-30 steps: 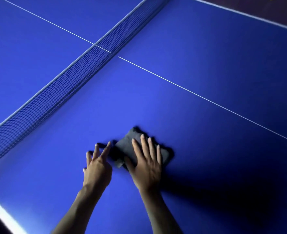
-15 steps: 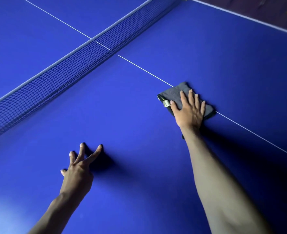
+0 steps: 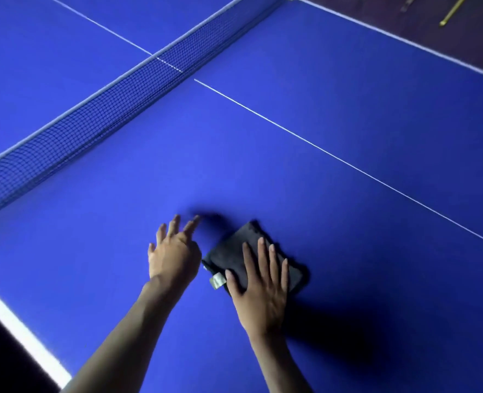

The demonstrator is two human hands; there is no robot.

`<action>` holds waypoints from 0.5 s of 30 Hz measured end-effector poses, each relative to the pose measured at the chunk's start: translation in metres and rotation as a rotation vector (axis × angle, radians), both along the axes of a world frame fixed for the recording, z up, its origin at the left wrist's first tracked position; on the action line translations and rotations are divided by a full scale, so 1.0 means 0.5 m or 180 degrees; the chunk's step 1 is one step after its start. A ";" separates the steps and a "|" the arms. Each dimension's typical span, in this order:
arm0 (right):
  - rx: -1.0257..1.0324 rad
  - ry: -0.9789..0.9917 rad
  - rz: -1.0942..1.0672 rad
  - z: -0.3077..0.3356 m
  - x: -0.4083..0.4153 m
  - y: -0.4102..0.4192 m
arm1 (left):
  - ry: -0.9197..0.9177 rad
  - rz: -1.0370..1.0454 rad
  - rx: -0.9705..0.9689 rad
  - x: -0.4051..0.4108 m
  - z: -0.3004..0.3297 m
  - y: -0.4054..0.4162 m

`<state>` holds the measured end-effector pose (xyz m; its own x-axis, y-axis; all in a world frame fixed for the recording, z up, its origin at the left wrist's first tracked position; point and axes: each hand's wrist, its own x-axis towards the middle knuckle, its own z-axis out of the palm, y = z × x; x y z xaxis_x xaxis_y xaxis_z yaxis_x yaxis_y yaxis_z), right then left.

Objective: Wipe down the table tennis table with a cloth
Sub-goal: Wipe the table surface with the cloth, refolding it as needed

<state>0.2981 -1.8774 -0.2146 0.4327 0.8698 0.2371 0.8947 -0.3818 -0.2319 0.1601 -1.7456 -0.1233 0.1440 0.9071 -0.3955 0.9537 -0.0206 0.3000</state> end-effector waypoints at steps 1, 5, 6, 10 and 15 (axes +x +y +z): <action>0.0066 -0.0004 0.0125 -0.001 0.016 0.004 | -0.0007 -0.0018 -0.0017 0.005 -0.005 -0.020; 0.0309 -0.0023 0.0003 -0.005 0.170 0.100 | -0.0056 0.0060 -0.0225 0.013 -0.051 -0.062; 0.0329 -0.0054 -0.0104 -0.007 0.224 0.131 | -0.0033 0.0074 -0.0178 0.019 -0.057 -0.070; 0.0162 -0.0187 -0.0341 -0.017 0.412 0.246 | 0.0042 0.0153 0.0068 0.041 -0.061 -0.079; -0.0079 0.0109 -0.0513 -0.010 0.552 0.372 | 0.0107 0.0183 0.0025 0.048 -0.057 -0.082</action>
<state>0.5742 -1.6914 -0.2195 0.5745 0.7939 0.1991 0.8131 -0.5257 -0.2500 0.1841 -1.7864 -0.1516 0.0782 0.9166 -0.3921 0.9629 0.0323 0.2677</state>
